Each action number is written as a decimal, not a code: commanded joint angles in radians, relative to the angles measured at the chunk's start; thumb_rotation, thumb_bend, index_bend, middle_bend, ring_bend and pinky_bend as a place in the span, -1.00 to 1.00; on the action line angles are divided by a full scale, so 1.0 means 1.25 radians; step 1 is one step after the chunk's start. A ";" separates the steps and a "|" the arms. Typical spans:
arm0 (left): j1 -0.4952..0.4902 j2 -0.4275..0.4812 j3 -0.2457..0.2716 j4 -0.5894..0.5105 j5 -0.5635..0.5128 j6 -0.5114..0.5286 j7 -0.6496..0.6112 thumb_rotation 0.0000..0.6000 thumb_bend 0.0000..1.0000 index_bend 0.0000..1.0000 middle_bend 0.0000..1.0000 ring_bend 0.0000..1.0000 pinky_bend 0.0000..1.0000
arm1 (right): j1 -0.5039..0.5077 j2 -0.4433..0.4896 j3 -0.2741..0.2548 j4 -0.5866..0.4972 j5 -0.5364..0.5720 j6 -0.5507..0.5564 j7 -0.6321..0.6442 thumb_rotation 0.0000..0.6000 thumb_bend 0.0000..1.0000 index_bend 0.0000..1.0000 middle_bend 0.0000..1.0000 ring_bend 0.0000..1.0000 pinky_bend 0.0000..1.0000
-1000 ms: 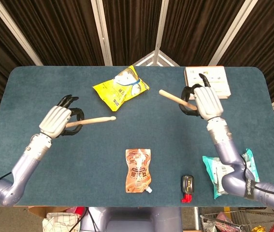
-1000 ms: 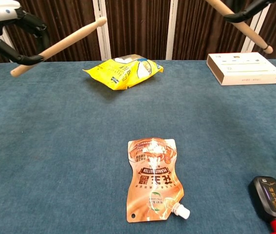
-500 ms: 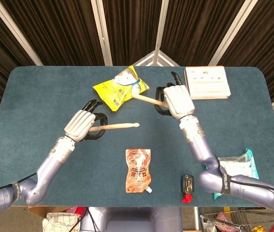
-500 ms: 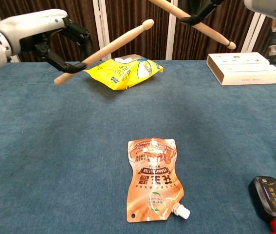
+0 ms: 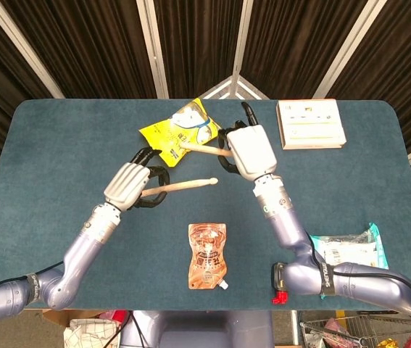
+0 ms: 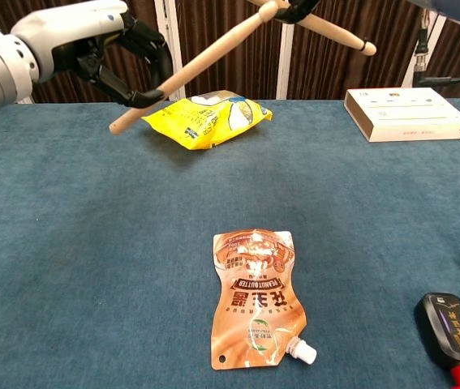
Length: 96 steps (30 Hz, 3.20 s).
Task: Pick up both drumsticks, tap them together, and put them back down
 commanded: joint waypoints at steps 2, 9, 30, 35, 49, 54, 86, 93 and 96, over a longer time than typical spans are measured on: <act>0.000 0.011 -0.011 -0.024 -0.014 0.010 0.008 1.00 0.16 0.37 0.30 -0.79 -1.00 | -0.005 0.001 -0.011 -0.008 -0.003 0.005 -0.001 1.00 -0.07 0.42 0.25 -0.18 -1.00; 0.003 0.020 -0.016 -0.043 -0.023 0.026 0.009 1.00 0.16 0.38 0.31 -0.79 -1.00 | -0.014 -0.004 -0.036 -0.013 -0.021 0.008 0.008 1.00 -0.07 0.42 0.26 -0.18 -1.00; -0.004 -0.029 -0.016 -0.023 -0.026 0.066 0.013 1.00 0.16 0.38 0.33 -0.77 -1.00 | -0.021 0.011 -0.039 -0.072 -0.032 0.026 0.007 1.00 -0.07 0.42 0.27 -0.18 -1.00; -0.003 -0.037 -0.019 -0.019 -0.033 0.079 0.021 1.00 0.16 0.39 0.34 -0.77 -1.00 | -0.023 0.015 -0.042 -0.082 -0.032 0.027 0.006 1.00 -0.07 0.42 0.27 -0.18 -1.00; -0.015 -0.060 -0.019 -0.005 -0.059 0.077 0.046 1.00 0.16 0.39 0.34 -0.77 -1.00 | -0.021 0.012 -0.046 -0.092 -0.031 0.024 0.008 1.00 -0.07 0.42 0.27 -0.18 -1.00; -0.016 -0.065 -0.019 0.001 -0.061 0.075 0.045 1.00 0.16 0.40 0.34 -0.77 -1.00 | -0.022 0.015 -0.045 -0.097 -0.028 0.026 0.010 1.00 -0.07 0.42 0.27 -0.18 -1.00; -0.025 -0.087 -0.017 0.015 -0.061 0.077 0.055 1.00 0.16 0.41 0.36 -0.77 -1.00 | -0.024 0.023 -0.050 -0.116 -0.035 0.027 0.021 1.00 -0.07 0.42 0.28 -0.17 -1.00; 0.009 -0.022 0.037 -0.003 -0.016 0.058 0.036 1.00 0.16 0.41 0.36 -0.77 -1.00 | -0.044 0.043 -0.051 -0.098 -0.029 0.034 0.042 1.00 -0.07 0.42 0.28 -0.17 -1.00; 0.038 0.027 0.078 -0.004 0.041 0.065 0.020 1.00 0.16 0.41 0.36 -0.77 -1.00 | -0.060 0.053 -0.056 -0.072 -0.031 0.030 0.070 1.00 -0.07 0.42 0.28 -0.17 -1.00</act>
